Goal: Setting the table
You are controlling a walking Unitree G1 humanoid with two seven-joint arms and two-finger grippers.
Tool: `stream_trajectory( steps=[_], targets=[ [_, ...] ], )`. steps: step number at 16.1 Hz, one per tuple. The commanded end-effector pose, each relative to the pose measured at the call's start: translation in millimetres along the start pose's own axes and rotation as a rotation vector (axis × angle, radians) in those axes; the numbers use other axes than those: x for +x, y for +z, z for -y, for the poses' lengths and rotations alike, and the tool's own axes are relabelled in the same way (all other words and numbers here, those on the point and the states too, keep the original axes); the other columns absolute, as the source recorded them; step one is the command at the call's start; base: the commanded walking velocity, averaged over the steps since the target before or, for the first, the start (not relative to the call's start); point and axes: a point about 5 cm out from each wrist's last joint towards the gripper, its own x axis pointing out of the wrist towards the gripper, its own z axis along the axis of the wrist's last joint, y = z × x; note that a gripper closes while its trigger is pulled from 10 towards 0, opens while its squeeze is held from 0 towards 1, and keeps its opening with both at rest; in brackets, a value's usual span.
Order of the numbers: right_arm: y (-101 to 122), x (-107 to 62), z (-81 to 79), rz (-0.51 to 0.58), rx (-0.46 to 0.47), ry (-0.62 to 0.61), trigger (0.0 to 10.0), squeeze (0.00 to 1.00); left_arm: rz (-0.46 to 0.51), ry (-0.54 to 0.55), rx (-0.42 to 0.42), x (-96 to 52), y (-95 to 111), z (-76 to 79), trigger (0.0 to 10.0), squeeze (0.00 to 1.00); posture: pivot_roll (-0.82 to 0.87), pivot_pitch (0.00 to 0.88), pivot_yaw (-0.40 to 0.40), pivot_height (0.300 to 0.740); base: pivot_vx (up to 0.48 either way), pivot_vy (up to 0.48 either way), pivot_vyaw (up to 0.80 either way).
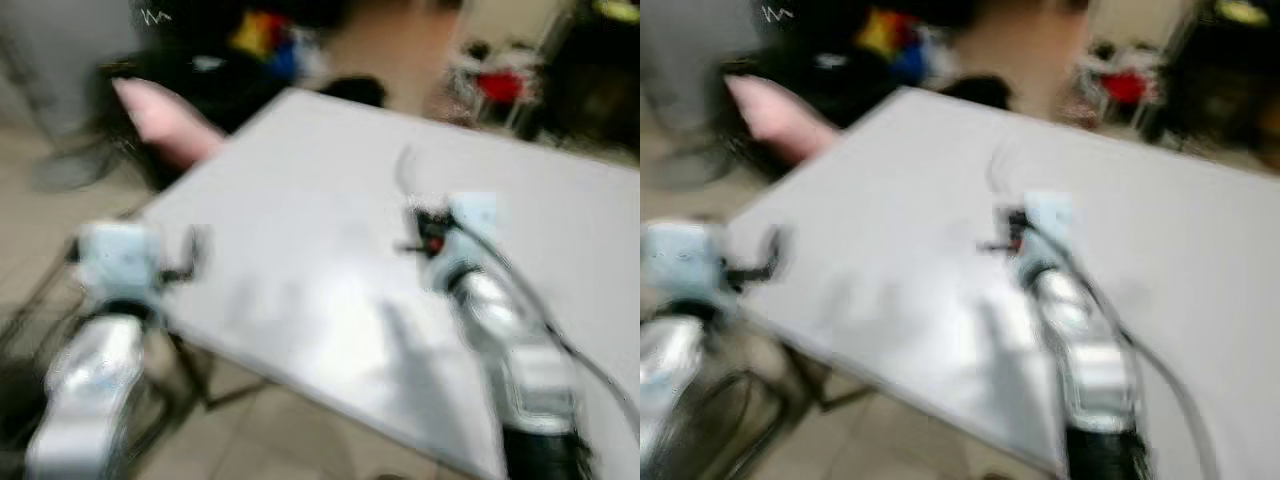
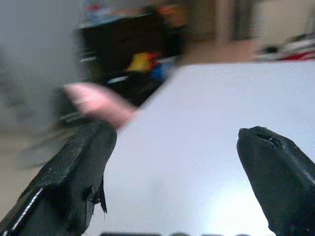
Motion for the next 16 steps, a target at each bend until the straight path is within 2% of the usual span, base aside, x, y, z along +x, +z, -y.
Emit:
stream_trajectory(
  steps=[1,4,6,8,16],
  targets=[
    [11,-0.3,-11.3,0.044,0.003,0.033,10.0,0.00,-0.001,0.030,0.023,-1.4,0,-8.8,10.0,0.00,-0.10,0.000,0.007,0.740,0.341,0.000,-0.80],
    [12,-4.9,-6.2,0.041,-0.008,0.000,10.0,0.00,0.009,0.023,0.009,3.5,0,-4.5,10.0,0.00,-0.12,0.000,0.017,0.740,0.227,0.000,-0.75],
    [9,-8.2,1.0,0.027,-0.032,-0.015,10.0,0.00,-0.007,0.006,0.018,6.1,-2,-0.3,10.0,0.00,-0.13,0.000,0.029,0.740,0.000,0.000,0.00],
    [8,-10.0,2.2,0.024,-0.005,-0.019,10.0,0.00,0.004,-0.003,0.017,6.2,-2,0.0,10.0,0.00,-0.13,0.000,0.035,0.740,0.000,0.465,-0.20],
    [4,-9.7,-4.5,0.005,0.032,-0.009,10.0,0.00,0.004,-0.013,0.049,8.6,0,-6.5,10.0,0.00,-0.11,0.000,0.049,0.740,0.000,0.480,-0.72]
  ],
)
